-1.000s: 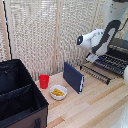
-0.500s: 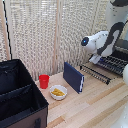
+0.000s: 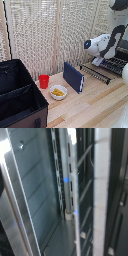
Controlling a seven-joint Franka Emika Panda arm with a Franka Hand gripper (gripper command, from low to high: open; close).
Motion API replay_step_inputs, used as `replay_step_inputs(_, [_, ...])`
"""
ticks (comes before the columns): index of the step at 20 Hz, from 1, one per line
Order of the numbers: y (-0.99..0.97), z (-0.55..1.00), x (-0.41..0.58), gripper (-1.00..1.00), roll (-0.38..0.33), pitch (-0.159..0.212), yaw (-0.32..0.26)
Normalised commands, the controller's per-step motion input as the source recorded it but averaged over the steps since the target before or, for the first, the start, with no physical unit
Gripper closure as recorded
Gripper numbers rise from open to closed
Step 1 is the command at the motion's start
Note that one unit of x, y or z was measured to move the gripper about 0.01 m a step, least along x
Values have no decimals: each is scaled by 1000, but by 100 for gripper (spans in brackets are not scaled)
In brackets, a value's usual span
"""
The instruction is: Gently stretch your hand towards the oven tray's handle, obtaining a firm grip, and draw it cautiously out of the oven. Transition your grip to the hot dog bowl, gingerly seizing the edge, and elevate it from the surface. Hover the bowl over the tray, delicately lower it, and temper your grip, establishing the bowl's equilibrium.
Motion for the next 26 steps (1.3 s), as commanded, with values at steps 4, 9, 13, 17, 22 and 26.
replay_step_inputs(4, [-252, 46, 59, 100, 34, 46, 0])
replay_step_inputs(9, [-183, 38, 0, 100, 6, 9, 0])
replay_step_inputs(13, [-107, 0, 41, 100, 29, 6, -31])
replay_step_inputs(17, [8, 0, 94, 100, 173, 16, -23])
replay_step_inputs(22, [79, 32, 99, 100, 333, 47, 67])
replay_step_inputs(26, [256, 21, 126, 100, 362, 64, 109])
